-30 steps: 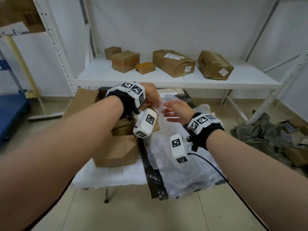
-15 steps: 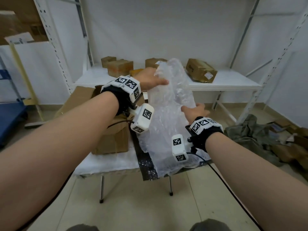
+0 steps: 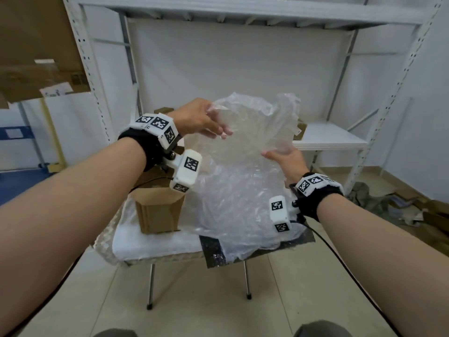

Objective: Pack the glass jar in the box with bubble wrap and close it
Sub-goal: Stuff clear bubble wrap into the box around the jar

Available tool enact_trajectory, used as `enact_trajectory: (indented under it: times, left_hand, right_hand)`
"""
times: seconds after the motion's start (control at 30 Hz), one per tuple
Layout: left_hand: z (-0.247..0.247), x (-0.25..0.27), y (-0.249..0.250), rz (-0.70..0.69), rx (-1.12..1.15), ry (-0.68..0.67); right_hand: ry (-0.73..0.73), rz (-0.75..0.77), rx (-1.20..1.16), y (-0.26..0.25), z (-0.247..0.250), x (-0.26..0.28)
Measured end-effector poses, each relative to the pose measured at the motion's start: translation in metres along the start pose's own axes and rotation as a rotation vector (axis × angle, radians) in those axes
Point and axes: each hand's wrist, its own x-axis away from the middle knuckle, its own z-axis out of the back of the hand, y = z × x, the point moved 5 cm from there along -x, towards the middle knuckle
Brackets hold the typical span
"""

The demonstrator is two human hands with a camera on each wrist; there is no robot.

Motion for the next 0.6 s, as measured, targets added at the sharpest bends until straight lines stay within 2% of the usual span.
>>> enact_trajectory:
  times: [0.1, 0.23, 0.27, 0.37, 0.4, 0.5, 0.6]
  left_hand:
    - [0.014, 0.005, -0.001, -0.010, 0.087, 0.124]
    - [0.038, 0.012, -0.031, 0.063, 0.252, 0.425]
    - [0.038, 0.015, -0.041, 0.111, 0.232, 0.413]
    - [0.014, 0.029, -0.073, 0.290, 0.253, 0.151]
    - [0.007, 0.035, -0.081, 0.325, 0.248, 0.103]
    - [-0.003, 0.045, -0.099, 0.321, 0.192, 0.134]
    - [-0.009, 0.049, -0.103, 0.292, 0.337, 0.231]
  right_hand:
    - [-0.123, -0.042, -0.033, 0.005, 0.001, 0.002]
    - [-0.279, -0.081, -0.290, 0.003, -0.001, 0.016]
    - [-0.277, -0.084, -0.343, 0.001, 0.000, 0.017]
    - [-0.210, -0.084, -0.376, -0.004, 0.007, 0.015]
    - [-0.196, -0.078, -0.392, -0.005, 0.007, 0.014]
    - [-0.163, -0.067, -0.483, -0.008, 0.004, 0.013]
    - [-0.196, -0.064, -0.519, -0.009, -0.003, 0.017]
